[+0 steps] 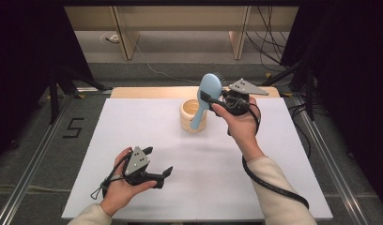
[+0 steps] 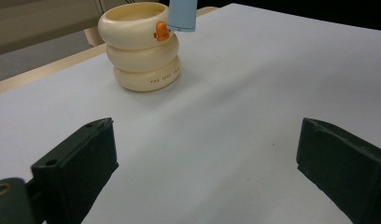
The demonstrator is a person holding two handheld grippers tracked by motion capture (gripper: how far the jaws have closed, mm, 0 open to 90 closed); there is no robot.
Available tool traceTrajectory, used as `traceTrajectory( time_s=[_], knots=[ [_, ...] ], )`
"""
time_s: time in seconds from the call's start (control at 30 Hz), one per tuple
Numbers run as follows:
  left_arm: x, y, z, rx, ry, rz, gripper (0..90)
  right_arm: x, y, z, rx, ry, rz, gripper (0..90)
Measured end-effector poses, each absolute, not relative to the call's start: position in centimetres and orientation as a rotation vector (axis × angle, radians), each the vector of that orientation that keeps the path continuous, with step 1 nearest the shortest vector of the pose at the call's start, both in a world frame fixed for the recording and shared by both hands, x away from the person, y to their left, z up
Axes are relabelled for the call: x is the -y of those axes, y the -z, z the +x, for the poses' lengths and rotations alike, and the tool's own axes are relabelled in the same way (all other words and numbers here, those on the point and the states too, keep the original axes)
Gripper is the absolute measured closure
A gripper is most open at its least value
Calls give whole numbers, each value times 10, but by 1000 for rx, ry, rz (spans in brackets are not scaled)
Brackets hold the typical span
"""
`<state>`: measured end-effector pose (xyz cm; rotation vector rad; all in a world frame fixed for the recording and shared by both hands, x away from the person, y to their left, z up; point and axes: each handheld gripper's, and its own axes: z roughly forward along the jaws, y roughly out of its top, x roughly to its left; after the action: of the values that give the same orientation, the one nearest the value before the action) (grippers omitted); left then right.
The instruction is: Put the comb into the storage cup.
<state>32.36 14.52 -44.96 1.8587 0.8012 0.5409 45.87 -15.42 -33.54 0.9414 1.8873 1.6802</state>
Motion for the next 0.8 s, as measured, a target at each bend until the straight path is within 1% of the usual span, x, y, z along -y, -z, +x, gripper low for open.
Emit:
traceTrajectory(
  time_s=[0.8],
  knots=[
    [-144,450,324,-800,-542,1861,45,156,329,466,-1846,-1681,949,505]
  ],
)
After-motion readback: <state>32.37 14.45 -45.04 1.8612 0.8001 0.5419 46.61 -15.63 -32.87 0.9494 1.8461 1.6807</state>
